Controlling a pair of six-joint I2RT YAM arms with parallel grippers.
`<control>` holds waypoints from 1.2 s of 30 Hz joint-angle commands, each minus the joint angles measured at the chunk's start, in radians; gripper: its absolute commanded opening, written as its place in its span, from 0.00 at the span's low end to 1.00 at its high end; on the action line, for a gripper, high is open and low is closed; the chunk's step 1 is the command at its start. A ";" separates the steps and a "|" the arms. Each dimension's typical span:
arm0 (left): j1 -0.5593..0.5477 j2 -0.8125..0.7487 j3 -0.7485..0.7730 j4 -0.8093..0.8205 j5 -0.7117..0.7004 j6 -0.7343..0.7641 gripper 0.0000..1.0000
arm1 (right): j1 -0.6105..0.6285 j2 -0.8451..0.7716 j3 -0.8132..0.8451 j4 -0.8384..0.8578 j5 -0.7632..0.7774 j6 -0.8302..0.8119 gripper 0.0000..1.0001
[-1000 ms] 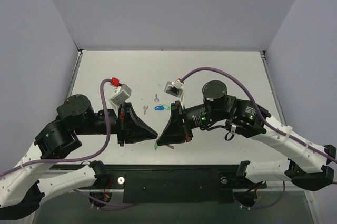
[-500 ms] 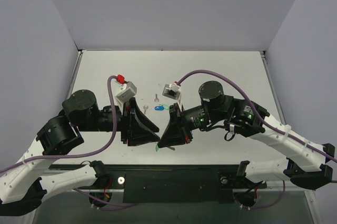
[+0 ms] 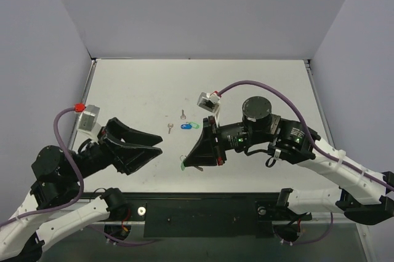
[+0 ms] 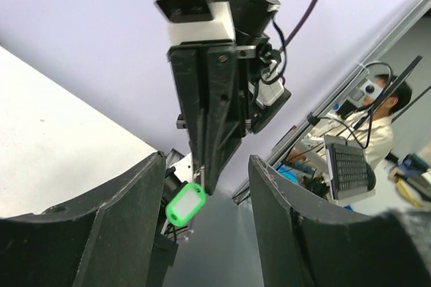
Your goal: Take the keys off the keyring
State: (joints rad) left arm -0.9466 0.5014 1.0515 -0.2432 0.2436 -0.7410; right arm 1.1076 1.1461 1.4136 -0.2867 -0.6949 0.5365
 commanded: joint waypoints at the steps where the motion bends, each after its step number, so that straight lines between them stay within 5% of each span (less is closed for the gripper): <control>1: -0.004 -0.023 -0.133 0.307 -0.061 -0.141 0.61 | 0.001 -0.043 -0.033 0.204 0.029 0.071 0.00; 12: -0.003 0.040 -0.157 0.374 -0.012 -0.170 0.47 | 0.001 -0.037 -0.045 0.279 0.041 0.112 0.00; 30: -0.003 0.069 -0.212 0.420 0.046 -0.213 0.47 | -0.011 -0.032 -0.030 0.277 0.038 0.109 0.00; 36: -0.006 0.077 -0.209 0.433 0.071 -0.216 0.39 | -0.012 -0.029 -0.027 0.277 0.046 0.102 0.00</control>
State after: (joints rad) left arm -0.9474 0.5713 0.8371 0.1284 0.2836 -0.9501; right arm 1.1000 1.1206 1.3674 -0.0704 -0.6506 0.6441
